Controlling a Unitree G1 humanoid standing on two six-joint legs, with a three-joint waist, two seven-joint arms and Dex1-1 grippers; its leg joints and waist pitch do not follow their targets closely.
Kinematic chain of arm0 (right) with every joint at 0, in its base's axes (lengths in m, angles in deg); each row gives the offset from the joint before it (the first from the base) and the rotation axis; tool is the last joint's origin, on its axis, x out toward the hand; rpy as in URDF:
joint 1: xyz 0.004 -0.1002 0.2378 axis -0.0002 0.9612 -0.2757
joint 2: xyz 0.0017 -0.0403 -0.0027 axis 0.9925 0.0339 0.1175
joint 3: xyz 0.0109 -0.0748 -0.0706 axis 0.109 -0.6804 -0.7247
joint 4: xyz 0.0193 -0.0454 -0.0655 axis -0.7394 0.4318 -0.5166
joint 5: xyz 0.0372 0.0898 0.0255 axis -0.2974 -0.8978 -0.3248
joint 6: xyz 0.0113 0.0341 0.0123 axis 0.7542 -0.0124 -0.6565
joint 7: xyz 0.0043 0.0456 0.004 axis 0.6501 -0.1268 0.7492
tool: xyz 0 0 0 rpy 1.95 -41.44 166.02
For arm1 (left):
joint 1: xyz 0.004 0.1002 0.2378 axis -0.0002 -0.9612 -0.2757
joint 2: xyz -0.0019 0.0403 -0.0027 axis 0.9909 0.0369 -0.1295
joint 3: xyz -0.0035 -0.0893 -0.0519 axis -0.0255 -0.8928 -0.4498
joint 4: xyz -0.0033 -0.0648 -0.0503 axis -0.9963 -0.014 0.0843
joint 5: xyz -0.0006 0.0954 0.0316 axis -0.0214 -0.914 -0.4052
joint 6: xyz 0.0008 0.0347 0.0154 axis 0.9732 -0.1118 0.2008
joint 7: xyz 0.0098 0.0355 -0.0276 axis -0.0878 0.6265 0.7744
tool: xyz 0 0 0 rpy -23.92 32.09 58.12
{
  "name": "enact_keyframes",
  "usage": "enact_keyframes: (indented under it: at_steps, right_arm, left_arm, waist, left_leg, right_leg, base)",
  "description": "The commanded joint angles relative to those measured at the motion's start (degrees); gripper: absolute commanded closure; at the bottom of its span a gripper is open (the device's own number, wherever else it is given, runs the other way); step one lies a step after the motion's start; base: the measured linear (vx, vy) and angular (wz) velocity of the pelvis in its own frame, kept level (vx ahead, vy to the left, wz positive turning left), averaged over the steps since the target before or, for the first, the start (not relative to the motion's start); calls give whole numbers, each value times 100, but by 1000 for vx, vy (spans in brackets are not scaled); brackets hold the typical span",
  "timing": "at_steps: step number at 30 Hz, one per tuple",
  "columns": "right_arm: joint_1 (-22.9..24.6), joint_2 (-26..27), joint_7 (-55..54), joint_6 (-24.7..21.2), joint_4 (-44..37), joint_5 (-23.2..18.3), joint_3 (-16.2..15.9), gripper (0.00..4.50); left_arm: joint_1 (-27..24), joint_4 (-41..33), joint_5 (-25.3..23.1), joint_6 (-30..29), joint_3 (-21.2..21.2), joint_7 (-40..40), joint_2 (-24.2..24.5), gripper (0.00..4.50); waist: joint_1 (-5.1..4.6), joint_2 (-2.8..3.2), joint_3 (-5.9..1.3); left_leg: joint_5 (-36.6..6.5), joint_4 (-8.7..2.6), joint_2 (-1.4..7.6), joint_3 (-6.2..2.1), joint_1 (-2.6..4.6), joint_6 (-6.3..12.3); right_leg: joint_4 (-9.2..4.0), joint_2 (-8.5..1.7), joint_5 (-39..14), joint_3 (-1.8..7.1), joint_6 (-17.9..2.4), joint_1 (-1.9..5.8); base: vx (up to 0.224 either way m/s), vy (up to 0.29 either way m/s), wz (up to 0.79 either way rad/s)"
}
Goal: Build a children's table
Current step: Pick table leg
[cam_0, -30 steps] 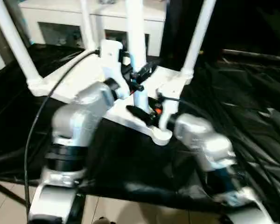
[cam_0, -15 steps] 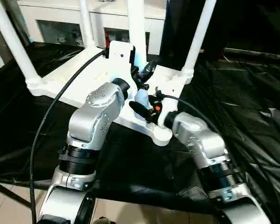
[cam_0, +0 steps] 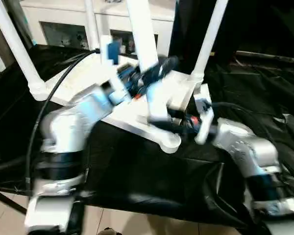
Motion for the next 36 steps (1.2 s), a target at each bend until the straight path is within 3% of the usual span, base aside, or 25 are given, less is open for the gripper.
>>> enact_keyframes:
  at_steps: [1,6,11,14,16,17,20,21,22,23,25,26,27,28,34,36]
  right_arm:
    - [47,-184,421,-203,-347,-172,-160,193]
    - [121,-266,494,-380,-472,-283,-128,194]
    - [148,-326,545,-396,-513,-300,-134,194]
    - [117,-309,330,-55,-382,86,-252,194]
    - [41,-176,-11,168,-151,366,-267,124]
    - [8,-113,-167,241,-66,438,-249,124]
    - [-51,132,-746,592,52,762,-273,97]
    - [-79,243,-1051,745,114,932,-279,84]
    - [-79,243,-1051,745,114,932,-279,77]
    - [-168,560,-1641,761,266,1040,-192,74]
    - [-209,721,-1897,739,352,1087,-173,74]
    - [-225,829,-2022,776,407,1131,-176,74]
    - [-266,1098,-2374,767,538,1233,-205,74]
    - [-277,1173,-2473,772,570,1263,-212,74]
    - [-471,1151,-2442,471,742,1216,-153,74]
    - [-564,1137,-2403,331,887,1120,-73,108]
  left_arm:
    - [12,-94,232,-168,87,-244,11,165]
    - [120,126,296,-150,33,-167,-110,208]
    - [164,213,273,-153,36,-165,-98,246]
    - [152,184,212,-107,49,-120,-99,252]
    - [145,160,106,-23,60,4,-117,254]
    - [145,157,56,14,69,57,-124,254]
    - [183,253,-881,624,369,655,-110,259]
    - [215,309,-1200,807,474,891,-99,261]
    - [215,309,-1200,807,474,891,-99,262]
    - [325,427,-1592,953,495,1483,-170,264]
    - [366,438,-1776,1008,508,1760,-208,264]
    - [386,428,-1872,1028,511,1925,-239,264]
    - [430,337,-2012,872,499,2380,-324,264]
    - [442,308,-2042,824,498,2496,-347,264]
    - [476,267,-2185,752,593,2549,-320,265]
    - [491,279,-2212,768,603,2565,-335,265]
  waist:
    - [7,102,-444]
    - [15,83,-440]
    - [28,70,-463]
    - [26,48,-465]
    - [19,39,-464]
    - [19,39,-464]
    - [-21,31,-448]
    - [-29,0,-452]
    - [-29,13,-453]
    - [-49,32,-454]
    - [-53,-10,-471]
    - [-45,10,-471]
    - [-47,-45,-477]
    - [-44,-12,-475]
    - [-22,-57,-463]
    - [-17,-44,-457]
  left_leg:
    - [-1275,-398,297,-157,156,-54]
    - [-1424,-402,295,-164,157,-152]
    - [-1242,-387,292,-167,146,-109]
    - [-1130,-384,296,-166,129,-91]
    - [-1106,-381,297,-163,129,-85]
    - [-1106,-381,297,-163,129,-85]
    - [-1245,-402,307,-180,147,-174]
    - [-1229,-402,312,-176,151,-195]
    - [-1211,-408,312,-181,146,-202]
    - [-1158,-411,309,-177,137,-215]
    - [-1140,-405,304,-180,141,-209]
    - [-1061,-401,310,-181,134,-194]
    - [-964,-397,307,-168,127,-168]
    - [-927,-395,300,-163,126,-143]
    - [-844,-396,294,-145,117,-60]
    - [-933,-397,293,-149,123,-97]
  right_leg:
    - [-396,-379,-1141,263,-1334,298]
    - [-433,-392,-1351,267,-1268,299]
    - [-413,-389,-1190,265,-1252,305]
    - [-397,-394,-1060,263,-1282,309]
    - [-398,-402,-1120,266,-1261,303]
    - [-398,-402,-1120,266,-1261,303]
    - [-431,-402,-1457,266,-1080,286]
    - [-443,-406,-1479,271,-1035,273]
    - [-433,-406,-1467,273,-1022,276]
    - [-414,-394,-1326,284,-1008,263]
    - [-406,-401,-1274,270,-1018,287]
    - [-386,-410,-1147,275,-1059,283]
    - [-365,-405,-1026,273,-1100,288]
    - [-367,-406,-978,275,-1132,277]
    - [-371,-402,-918,272,-1128,285]
    - [-381,-410,-1072,276,-1102,282]
  base:
    - [0,0,0]
    - [0,0,0]
    - [0,0,0]
    - [0,0,0]
    - [0,0,0]
    - [0,0,0]
    - [0,0,0]
    - [0,0,0]
    - [0,0,0]
    - [0,0,0]
    - [0,0,0]
    - [0,0,0]
    - [0,0,0]
    - [0,0,0]
    - [0,0,0]
    - [0,0,0]
